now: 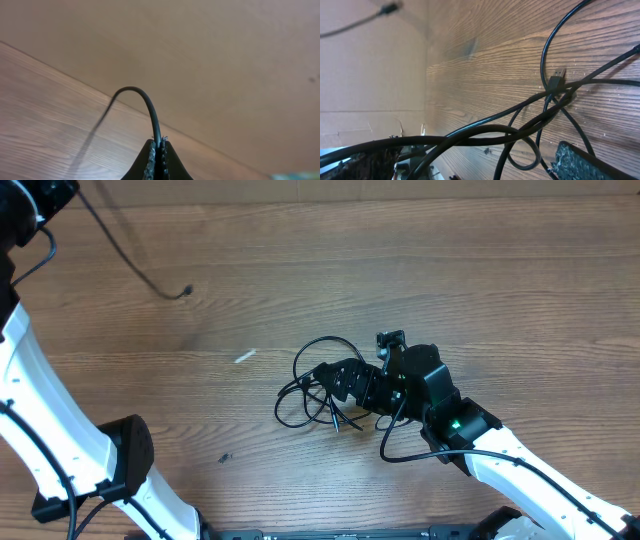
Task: Untangle cables
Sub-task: 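Pull the left gripper's cable far left and lay it on the table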
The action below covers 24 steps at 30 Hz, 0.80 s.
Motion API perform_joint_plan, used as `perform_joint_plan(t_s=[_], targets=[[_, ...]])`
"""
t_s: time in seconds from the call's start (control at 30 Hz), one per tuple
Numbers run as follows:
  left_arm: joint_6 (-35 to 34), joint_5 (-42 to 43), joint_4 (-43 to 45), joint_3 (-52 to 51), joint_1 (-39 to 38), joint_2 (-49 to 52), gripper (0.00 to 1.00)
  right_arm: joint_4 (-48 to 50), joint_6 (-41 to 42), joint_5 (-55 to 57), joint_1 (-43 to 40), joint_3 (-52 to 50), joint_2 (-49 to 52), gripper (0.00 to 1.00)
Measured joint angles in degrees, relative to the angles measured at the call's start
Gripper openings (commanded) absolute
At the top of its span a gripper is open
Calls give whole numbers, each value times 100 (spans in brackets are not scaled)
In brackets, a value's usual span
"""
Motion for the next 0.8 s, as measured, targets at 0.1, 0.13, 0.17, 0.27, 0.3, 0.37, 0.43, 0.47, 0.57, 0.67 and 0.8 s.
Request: perform_joint_plan(t_s=[0.1,0.13,0.17,0.27,0.3,0.37,0.43,0.47,0.57,0.67,0.8], targets=[[-17,343,2,0,-28,205,4,0,-4,35,0,0,0,99],[-17,415,2,0,-52,289,4,2,-4,37,0,0,0,99],[-20,476,2,0,-61,396,4,4,-2,39,0,0,0,99],[-20,538,4,0,-85,739,4,2,-2,42,0,0,0,99],[-17,533,2,0,-90,879,4,0,-4,48,-2,0,0,99],[-20,435,4,0,-90,1115,4,4,-4,59,0,0,0,99],[-20,221,24,0,-87,1373,4,0,-2,61,-2,0,0,99],[-20,59,59,0,-85,1521,4,2,-2,61,0,0,0,99],[-17,-315,175,0,-35,1912,4,2,-4,94,-2,0,0,99],[-20,-546,282,-2,85,2282,4,0,-2,103,0,0,0,99],[-37,-713,426,-2,374,2752,4,0,-4,111,0,0,0,100]])
